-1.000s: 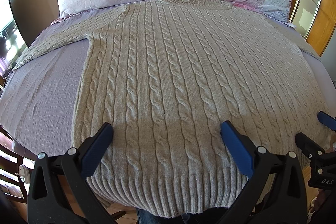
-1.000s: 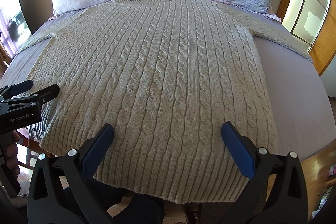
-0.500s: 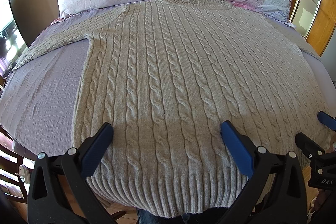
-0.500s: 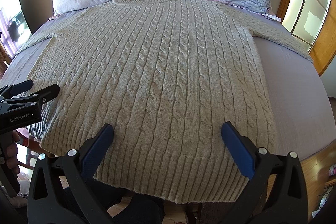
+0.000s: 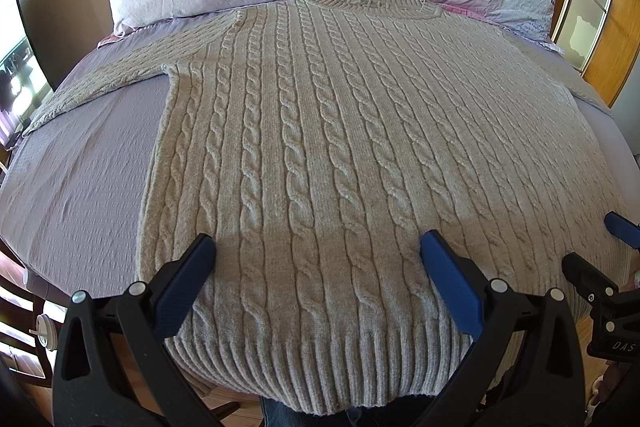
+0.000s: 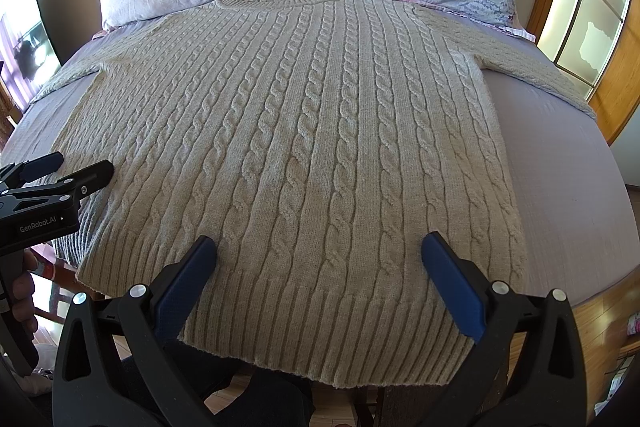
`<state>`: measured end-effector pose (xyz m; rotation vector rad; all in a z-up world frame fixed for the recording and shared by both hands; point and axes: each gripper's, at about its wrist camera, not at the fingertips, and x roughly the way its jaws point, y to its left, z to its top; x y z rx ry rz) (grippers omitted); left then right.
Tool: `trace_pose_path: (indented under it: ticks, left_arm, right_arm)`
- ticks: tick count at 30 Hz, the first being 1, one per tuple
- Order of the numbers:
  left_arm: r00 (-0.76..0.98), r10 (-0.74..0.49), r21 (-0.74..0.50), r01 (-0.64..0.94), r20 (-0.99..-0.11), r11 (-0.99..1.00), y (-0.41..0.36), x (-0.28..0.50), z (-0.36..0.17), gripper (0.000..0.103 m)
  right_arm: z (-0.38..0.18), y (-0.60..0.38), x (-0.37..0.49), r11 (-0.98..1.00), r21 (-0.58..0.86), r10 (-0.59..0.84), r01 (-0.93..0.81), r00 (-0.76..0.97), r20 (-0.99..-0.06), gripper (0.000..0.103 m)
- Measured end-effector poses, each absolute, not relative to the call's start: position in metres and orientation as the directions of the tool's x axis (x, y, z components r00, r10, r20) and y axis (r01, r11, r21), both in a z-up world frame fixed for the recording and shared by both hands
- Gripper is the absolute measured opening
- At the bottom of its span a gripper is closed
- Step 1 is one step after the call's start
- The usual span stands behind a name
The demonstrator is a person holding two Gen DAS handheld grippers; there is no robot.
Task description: Fold small clothes
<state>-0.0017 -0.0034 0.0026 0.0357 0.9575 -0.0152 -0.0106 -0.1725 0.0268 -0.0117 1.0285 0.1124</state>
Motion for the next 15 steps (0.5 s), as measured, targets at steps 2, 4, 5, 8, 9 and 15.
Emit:
trace_pose_path:
  ticks: [2, 4, 5, 8, 9, 15]
  left_arm:
    - [0.576, 0.003, 0.024, 0.029, -0.818, 0.999, -0.0033, -0.0017, 0.0025, 0.101]
    - [0.576, 0.003, 0.024, 0.029, -0.818, 0.999, -0.0032, -0.0017, 0.0025, 0.101]
    - [0.576, 0.003, 0.024, 0.029, -0.818, 0.999, -0.0033, -0.0017, 0.0025, 0.101]
    - [0.576, 0.003, 0.024, 0.029, -0.817, 0.999, -0.0032, -0.0018, 0.0025, 0.101]
    - [0.576, 0.003, 0.024, 0.029, -0.818, 0.999, -0.0031, -0.0017, 0.0025, 0.101]
    - [0.576, 0.001, 0.023, 0.031, -0.818, 0.999, -0.0038, -0.0007, 0.0014, 0.101]
  right_arm:
    - [0.0269, -0.1725, -0.0107, 0.994, 0.043, 0.088, -0.099, 0.511, -0.855, 0.102]
    - [0.0269, -0.1726, -0.0108, 0.994, 0.043, 0.089, -0.1, 0.511, -0.855, 0.102]
    - [0.0268, -0.1726, -0.0109, 0.994, 0.043, 0.089, -0.1, 0.511, -0.855, 0.102]
    - [0.0268, -0.1726, -0.011, 0.994, 0.043, 0.089, -0.1, 0.512, -0.855, 0.102]
    - [0.0268, -0.1725, -0.011, 0.994, 0.043, 0.089, -0.1, 0.512, -0.855, 0.102]
    - [0.0266, -0.172, -0.0108, 0.994, 0.043, 0.089, -0.101, 0.511, -0.855, 0.102]
